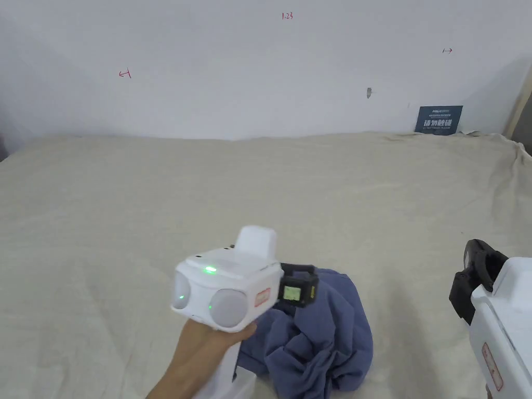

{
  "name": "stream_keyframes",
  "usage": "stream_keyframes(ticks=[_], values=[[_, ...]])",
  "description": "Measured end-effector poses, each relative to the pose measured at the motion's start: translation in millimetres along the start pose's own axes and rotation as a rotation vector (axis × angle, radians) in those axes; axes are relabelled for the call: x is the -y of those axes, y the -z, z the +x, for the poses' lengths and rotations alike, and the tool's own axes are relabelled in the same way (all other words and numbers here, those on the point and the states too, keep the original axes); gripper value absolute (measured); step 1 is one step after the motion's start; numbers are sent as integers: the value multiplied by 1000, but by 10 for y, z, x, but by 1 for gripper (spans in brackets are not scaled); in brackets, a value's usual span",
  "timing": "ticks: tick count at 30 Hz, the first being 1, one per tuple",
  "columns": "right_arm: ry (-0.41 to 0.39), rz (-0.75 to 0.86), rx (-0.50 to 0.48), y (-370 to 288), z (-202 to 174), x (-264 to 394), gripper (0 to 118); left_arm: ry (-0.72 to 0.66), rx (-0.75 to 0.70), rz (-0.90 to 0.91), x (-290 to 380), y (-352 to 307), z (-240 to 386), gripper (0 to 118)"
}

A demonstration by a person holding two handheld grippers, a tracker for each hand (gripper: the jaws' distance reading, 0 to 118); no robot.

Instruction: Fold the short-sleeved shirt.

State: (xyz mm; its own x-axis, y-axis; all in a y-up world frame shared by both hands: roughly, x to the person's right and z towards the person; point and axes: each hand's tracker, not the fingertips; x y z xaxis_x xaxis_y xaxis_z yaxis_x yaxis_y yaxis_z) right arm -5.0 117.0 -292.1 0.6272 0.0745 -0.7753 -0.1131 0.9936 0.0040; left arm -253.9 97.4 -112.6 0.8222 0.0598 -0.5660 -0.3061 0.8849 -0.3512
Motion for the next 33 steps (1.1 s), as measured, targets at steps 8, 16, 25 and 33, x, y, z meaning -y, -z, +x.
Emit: stream_keyframes(ticks=[8, 16, 25, 33], values=[[-4, 29, -16, 25, -72, -66, 0, 17, -276, 290, 49, -595, -508, 116], [2, 31, -32, 56, -164, -44, 0, 15, -351, 373, 312, -825, -744, 56], [0, 27, -36, 51, -219, -2, 0, 30, -418, 389, 555, -774, -766, 0], [6, 22, -38, 38, -218, 18, 0, 11, -431, 364, 599, -747, -794, 0]])
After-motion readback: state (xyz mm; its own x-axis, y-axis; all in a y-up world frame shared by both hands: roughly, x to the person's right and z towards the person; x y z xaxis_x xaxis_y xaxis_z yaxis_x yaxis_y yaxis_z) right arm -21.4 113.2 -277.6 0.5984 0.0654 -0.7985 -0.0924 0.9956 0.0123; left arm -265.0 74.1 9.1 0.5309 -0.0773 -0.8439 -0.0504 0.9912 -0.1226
